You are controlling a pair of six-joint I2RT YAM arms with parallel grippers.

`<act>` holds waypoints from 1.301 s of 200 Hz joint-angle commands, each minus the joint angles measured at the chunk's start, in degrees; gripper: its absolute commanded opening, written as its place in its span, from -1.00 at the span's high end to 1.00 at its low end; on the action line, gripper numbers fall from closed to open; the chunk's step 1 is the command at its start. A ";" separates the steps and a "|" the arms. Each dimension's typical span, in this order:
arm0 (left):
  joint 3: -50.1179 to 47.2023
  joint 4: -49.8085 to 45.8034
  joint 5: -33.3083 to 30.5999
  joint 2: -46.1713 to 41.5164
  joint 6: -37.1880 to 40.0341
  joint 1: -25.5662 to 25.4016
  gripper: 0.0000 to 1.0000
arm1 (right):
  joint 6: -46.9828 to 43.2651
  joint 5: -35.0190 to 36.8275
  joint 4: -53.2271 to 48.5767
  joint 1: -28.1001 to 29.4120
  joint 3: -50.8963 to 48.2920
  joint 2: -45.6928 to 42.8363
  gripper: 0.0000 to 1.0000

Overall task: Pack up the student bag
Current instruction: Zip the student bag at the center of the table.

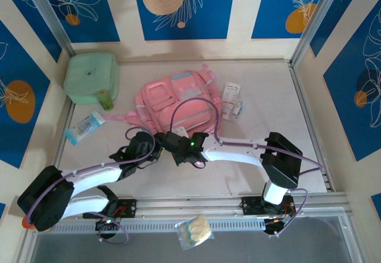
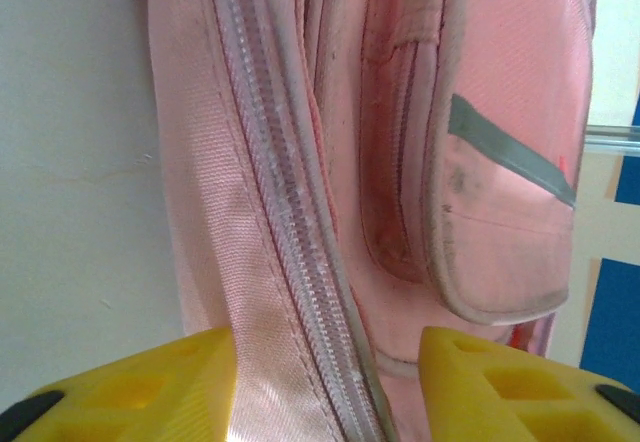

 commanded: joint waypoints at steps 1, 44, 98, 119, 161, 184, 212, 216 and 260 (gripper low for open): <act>2.71 4.98 -3.48 3.27 -2.66 -1.65 0.11 | 1.21 0.25 -0.09 1.16 2.28 0.65 1.00; 4.41 7.10 -5.27 7.35 -0.12 -2.69 0.62 | 2.55 2.28 -3.57 1.27 3.87 0.28 1.00; 5.22 -1.69 -8.38 3.70 5.35 -1.73 1.00 | 2.75 3.47 -7.97 0.80 2.75 -2.25 1.00; 4.97 -5.82 -8.73 0.05 7.65 0.09 1.00 | 2.45 3.38 -10.27 0.09 1.57 -4.16 1.00; 5.47 -15.12 2.45 -6.66 17.18 12.90 1.00 | 1.59 2.26 -12.47 -3.79 -3.45 -8.85 1.00; 6.42 -17.99 9.89 -7.32 22.40 21.43 1.00 | 0.89 2.02 -12.65 -5.99 -5.24 -10.64 1.00; 10.81 -18.47 17.23 -3.29 28.28 27.06 1.00 | -2.03 -1.11 -8.67 -5.20 -3.69 -9.72 1.00; 11.61 -18.89 17.55 -2.56 29.01 27.49 1.00 | -2.45 -1.79 -7.73 -4.96 -3.38 -9.30 1.00; 16.84 -18.14 22.17 3.37 32.98 33.22 1.00 | -1.73 -5.48 -1.89 -3.55 1.61 -4.75 1.00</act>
